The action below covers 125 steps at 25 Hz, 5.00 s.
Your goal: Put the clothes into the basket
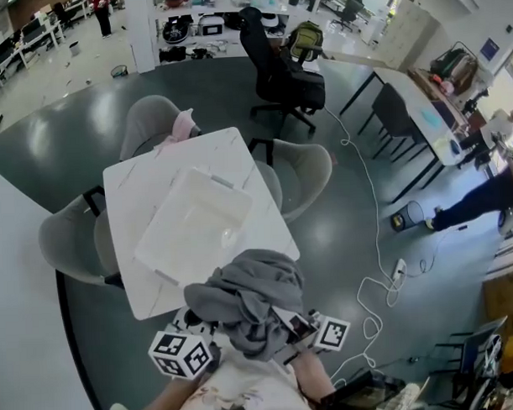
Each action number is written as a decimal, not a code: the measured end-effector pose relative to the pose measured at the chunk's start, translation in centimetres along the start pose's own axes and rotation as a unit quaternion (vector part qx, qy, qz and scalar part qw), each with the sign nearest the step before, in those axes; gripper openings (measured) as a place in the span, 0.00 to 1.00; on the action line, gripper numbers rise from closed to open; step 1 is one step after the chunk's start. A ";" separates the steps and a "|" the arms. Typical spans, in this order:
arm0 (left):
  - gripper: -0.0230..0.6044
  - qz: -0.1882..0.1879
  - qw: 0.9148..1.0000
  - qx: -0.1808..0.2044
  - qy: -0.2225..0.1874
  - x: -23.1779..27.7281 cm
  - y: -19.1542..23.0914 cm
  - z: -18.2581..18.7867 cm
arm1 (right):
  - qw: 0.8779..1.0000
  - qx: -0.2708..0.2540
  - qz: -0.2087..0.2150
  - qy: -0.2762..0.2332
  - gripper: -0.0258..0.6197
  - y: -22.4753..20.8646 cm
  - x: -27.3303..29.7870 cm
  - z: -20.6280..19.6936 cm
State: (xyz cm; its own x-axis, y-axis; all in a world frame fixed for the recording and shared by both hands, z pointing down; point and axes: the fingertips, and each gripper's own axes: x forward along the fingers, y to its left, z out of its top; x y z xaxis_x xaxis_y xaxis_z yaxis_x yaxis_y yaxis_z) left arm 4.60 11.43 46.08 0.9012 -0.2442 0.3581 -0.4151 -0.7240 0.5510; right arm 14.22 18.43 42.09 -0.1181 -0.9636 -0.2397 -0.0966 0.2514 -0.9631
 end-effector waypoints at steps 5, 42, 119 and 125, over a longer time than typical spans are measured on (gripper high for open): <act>0.05 -0.005 1.000 -0.007 -0.016 0.5 0.5 1.6 | 1.000 -0.013 0.005 0.014 0.42 0.2 1.7 1.0; 0.05 0.161 0.978 -0.090 -0.095 6.5 14.5 11.0 | 0.974 0.033 0.013 0.223 0.42 -6.5 23.7 5.1; 0.05 0.223 0.938 -0.266 0.015 14.6 26.2 0.9 | 0.882 -0.050 -0.263 0.388 0.42 -30.1 27.6 2.3; 0.05 0.232 0.925 -0.299 0.028 15.2 26.9 -0.4 | 0.873 -0.067 -0.271 0.400 0.42 -31.0 27.8 1.9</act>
State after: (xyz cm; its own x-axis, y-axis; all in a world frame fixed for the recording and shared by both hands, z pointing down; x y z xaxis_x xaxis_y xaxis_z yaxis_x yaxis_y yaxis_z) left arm 7.04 -11.48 66.68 0.6079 -0.3926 0.6902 -0.7654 -0.0587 0.6408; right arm 15.86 -16.34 65.05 -0.6666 -0.5858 0.4609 -0.4607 -0.1624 -0.8726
